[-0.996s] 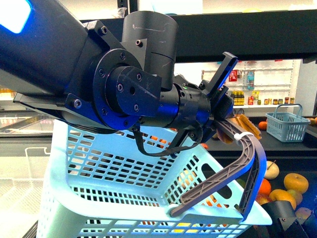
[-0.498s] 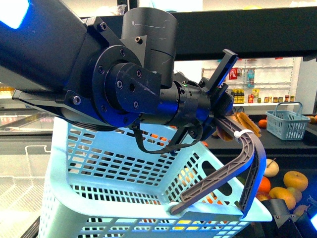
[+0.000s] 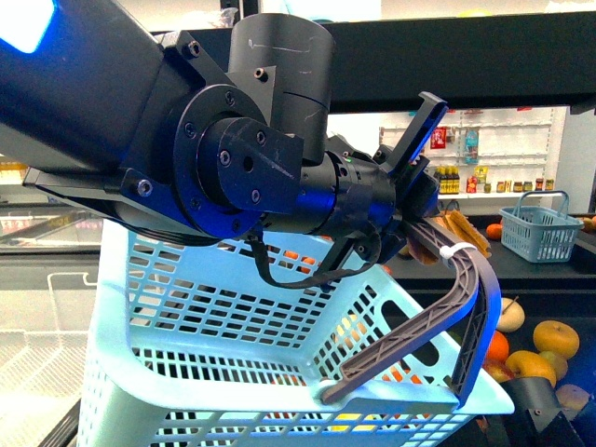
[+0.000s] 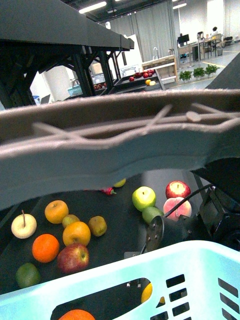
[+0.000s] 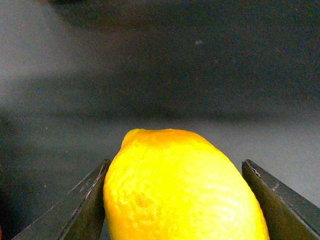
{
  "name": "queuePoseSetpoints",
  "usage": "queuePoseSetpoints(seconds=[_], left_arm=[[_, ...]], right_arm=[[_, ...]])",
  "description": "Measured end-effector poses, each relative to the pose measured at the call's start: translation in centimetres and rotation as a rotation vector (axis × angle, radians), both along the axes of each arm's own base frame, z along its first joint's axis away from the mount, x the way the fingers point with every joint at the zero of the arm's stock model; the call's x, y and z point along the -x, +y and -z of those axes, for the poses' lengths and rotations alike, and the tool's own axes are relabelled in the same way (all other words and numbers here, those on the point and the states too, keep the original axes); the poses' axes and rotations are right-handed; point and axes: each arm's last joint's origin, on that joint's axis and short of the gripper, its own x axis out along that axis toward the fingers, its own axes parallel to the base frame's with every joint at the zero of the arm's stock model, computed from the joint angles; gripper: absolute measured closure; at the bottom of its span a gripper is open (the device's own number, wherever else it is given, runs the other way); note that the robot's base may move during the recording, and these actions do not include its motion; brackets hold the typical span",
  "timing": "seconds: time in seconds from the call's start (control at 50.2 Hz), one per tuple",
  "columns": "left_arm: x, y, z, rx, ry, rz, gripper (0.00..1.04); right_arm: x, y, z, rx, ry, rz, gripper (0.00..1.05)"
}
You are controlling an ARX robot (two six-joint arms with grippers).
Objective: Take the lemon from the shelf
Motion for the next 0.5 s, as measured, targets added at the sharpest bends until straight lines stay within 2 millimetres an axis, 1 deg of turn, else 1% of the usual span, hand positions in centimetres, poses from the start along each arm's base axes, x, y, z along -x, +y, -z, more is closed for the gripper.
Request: queuePoseSetpoints(seconds=[0.08,0.179,0.259,0.279,0.319,0.378,0.398,0.438,0.458,0.478,0.498], left_arm=[[0.0,0.0,0.0,0.000,0.000,0.000,0.97],[0.0,0.0,0.0,0.000,0.000,0.000,0.97],[0.0,0.0,0.0,0.000,0.000,0.000,0.97],[0.0,0.0,0.0,0.000,0.000,0.000,0.97],[0.0,0.0,0.0,0.000,0.000,0.000,0.97],[0.0,0.0,0.0,0.000,0.000,0.000,0.97],[0.0,0.0,0.0,0.000,0.000,0.000,0.97],[0.0,0.0,0.0,0.000,0.000,0.000,0.97],[0.0,0.0,0.0,0.000,0.000,0.000,0.97],[0.0,0.0,0.0,0.000,0.000,0.000,0.97],[0.0,0.0,0.0,0.000,0.000,0.000,0.97]], right_arm=[[0.8,-0.8,-0.7,0.006,-0.007,0.003,0.32],[1.7,-2.1,-2.4,0.002,-0.031,0.013,0.32],[2.5,-3.6,-4.4,0.016,-0.067,0.034,0.32],[2.8,-4.1,-5.2,0.019,-0.080,0.044,0.32],[3.1,-4.6,-6.0,0.023,-0.095,0.053,0.32],[3.8,-5.9,-8.2,0.033,-0.130,0.078,0.32],[4.3,-6.6,-9.4,0.032,-0.149,0.091,0.32],[5.0,-7.5,-11.1,0.024,-0.173,0.106,0.32],[5.5,-7.9,-12.3,0.020,-0.193,0.117,0.32],[5.6,-8.1,-12.7,0.017,-0.199,0.120,0.32],[5.9,-8.2,-13.5,0.013,-0.212,0.124,0.32]])
